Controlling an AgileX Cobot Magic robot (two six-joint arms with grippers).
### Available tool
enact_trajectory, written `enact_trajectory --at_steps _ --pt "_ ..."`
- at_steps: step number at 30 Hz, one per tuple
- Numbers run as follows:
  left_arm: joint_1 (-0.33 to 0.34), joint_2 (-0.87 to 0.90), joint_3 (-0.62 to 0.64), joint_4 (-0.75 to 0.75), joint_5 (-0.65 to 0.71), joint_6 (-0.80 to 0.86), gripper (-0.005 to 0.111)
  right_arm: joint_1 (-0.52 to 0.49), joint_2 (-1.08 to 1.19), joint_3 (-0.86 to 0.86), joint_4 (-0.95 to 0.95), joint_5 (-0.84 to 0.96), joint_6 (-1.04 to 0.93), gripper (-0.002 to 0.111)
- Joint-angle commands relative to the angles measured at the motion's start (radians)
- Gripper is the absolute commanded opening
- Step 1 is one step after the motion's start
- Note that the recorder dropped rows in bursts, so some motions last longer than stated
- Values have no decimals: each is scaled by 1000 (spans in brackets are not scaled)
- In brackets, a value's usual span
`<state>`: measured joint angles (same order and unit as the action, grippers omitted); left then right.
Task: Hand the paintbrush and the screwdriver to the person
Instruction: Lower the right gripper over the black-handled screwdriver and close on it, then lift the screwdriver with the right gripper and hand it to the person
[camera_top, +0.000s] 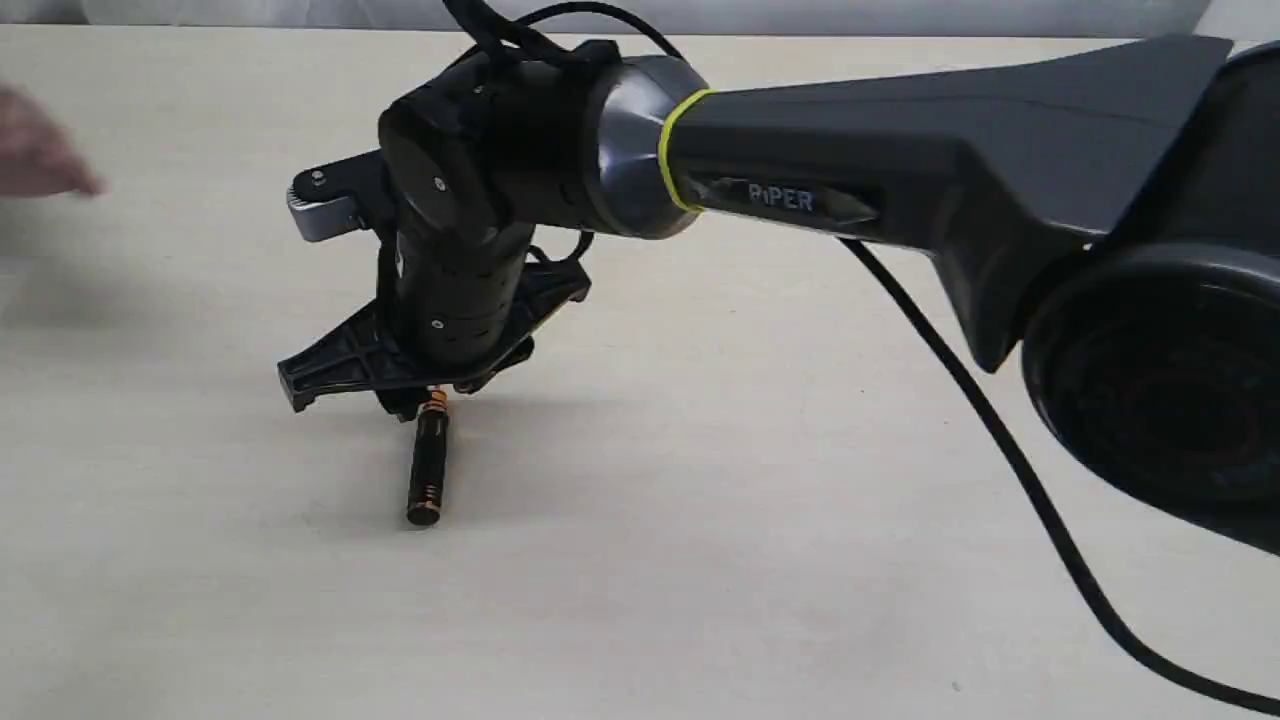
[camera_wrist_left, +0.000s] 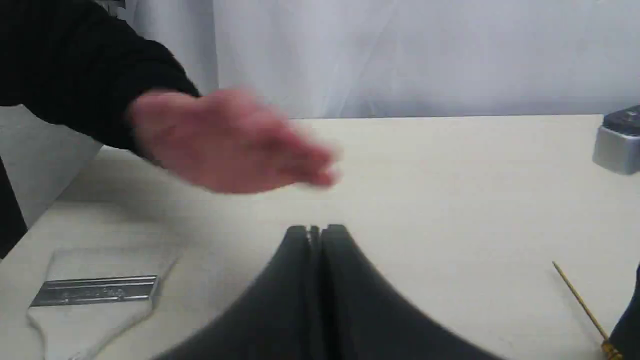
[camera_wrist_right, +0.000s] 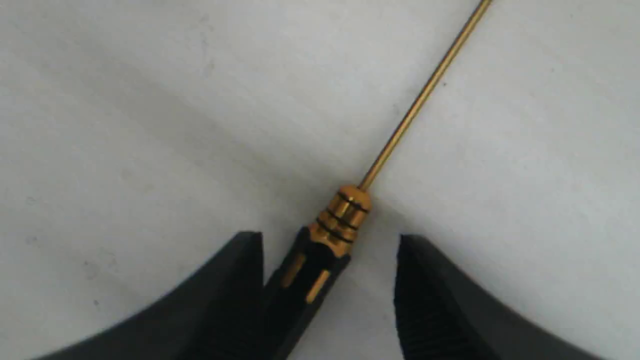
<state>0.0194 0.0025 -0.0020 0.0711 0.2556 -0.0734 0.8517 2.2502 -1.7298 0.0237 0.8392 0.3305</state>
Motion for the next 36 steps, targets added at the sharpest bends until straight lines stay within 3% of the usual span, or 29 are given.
enact_trajectory --at_steps 1,13,20,29,36 --pt "-8 -2 2 0 -6 -2 0 0 7 -2 3 -27 20 45" --pt "-8 -2 2 0 -6 -2 0 0 91 -2 49 -41 22 42" --pt "-8 -2 2 0 -6 -2 0 0 90 -2 35 5 14 4" --pt "-8 -2 2 -3 -6 -2 0 25 -9 -2 159 18 -188 4" --pt "-8 -2 2 -3 -6 -2 0 113 -187 -2 164 -54 -347 4"
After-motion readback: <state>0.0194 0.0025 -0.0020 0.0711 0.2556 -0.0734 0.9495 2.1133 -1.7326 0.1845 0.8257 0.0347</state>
